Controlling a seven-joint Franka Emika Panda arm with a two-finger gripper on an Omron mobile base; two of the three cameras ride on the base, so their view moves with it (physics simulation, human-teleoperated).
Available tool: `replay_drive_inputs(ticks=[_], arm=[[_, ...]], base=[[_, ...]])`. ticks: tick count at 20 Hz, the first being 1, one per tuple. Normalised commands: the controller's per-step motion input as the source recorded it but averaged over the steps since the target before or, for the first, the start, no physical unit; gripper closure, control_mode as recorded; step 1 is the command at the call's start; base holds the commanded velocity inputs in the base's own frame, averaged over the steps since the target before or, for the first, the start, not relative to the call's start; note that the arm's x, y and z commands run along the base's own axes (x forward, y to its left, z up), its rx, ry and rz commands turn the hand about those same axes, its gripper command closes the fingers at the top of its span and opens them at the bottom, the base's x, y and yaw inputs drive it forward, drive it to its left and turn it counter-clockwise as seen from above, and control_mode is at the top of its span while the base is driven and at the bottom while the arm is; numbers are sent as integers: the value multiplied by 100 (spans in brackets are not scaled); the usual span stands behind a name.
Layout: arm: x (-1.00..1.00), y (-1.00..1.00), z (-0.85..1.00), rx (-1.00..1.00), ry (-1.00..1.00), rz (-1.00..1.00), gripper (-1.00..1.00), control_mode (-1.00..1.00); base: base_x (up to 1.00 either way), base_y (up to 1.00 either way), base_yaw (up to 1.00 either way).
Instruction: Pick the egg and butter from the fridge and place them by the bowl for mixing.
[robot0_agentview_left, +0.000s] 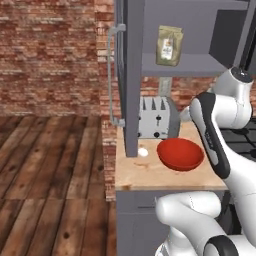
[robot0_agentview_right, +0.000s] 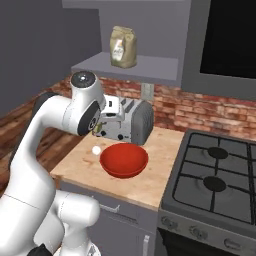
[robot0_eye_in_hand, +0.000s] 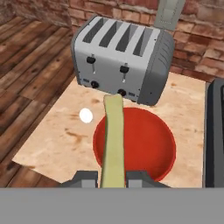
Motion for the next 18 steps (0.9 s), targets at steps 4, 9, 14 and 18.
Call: replay_drive_inputs(ticks=[4, 9, 14, 18], arm=[[0, 0, 0, 0, 0, 0, 100, 100], [0, 0, 0, 0, 0, 0, 100, 100], [0, 0, 0, 0, 0, 0, 100, 100], [0, 0, 0, 0, 0, 0, 100, 100]], base=[[11, -14, 28], [27, -6, 15], [39, -3, 8], [13, -2, 3]])
